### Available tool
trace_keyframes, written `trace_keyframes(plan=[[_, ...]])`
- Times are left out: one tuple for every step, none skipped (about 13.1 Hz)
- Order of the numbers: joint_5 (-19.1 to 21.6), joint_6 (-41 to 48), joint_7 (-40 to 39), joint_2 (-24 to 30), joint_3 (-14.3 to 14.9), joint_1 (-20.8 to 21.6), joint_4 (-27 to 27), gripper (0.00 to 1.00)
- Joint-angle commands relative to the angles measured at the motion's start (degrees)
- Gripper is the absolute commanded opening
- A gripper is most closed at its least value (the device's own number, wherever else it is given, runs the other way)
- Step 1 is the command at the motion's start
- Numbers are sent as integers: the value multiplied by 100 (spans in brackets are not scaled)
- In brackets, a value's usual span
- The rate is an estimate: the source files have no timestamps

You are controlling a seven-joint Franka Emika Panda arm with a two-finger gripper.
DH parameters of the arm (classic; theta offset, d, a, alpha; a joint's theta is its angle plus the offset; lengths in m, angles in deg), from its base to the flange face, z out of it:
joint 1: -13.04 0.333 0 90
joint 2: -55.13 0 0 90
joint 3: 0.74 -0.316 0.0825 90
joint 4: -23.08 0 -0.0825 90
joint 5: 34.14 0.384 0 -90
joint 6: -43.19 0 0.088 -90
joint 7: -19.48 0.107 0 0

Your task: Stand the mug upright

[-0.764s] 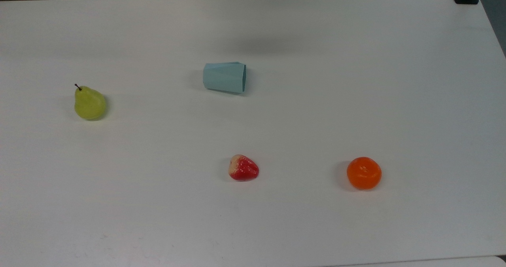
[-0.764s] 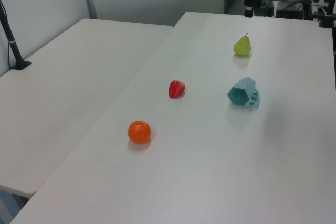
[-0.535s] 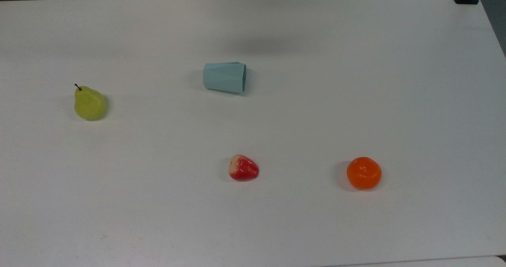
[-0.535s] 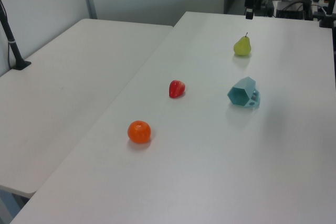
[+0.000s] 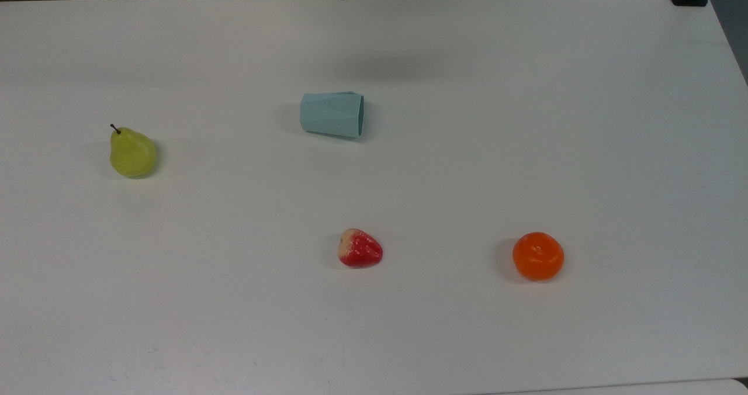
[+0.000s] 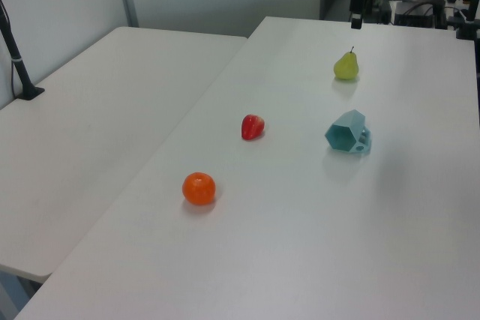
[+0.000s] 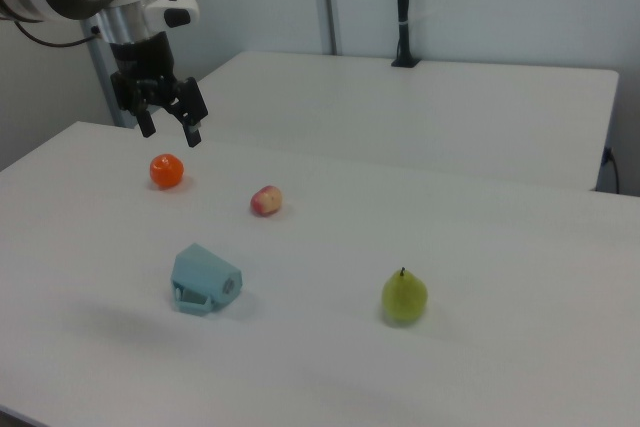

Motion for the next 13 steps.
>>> trace_keyframes(plan=[[-630, -5, 111, -78, -257, 331, 115, 100], [-877, -22, 251, -184, -328, 489, 115, 100], [-1088, -22, 400, -376, -338, 690, 115, 100], [-1429, -22, 489, -596, -338, 945, 123, 100], [-1659, -22, 594, -755, -338, 1078, 149, 100], [-2009, -22, 882, -982, -338, 1253, 185, 100], [-2344, -22, 1233, -1141, -338, 1377, 281, 100], [-2530, -22, 1506, -1291, -338, 1482, 334, 100], [-2653, -5, 1735, -1466, -338, 1588, 343, 100], [-2768, 21, 1903, -1599, -338, 1650, 343, 100], [-2917, 39, 2070, -1739, -338, 1703, 343, 100], [-3075, 74, 2254, -1897, -329, 1782, 334, 100], [-3207, 127, 2413, -2047, -338, 1808, 326, 100]])
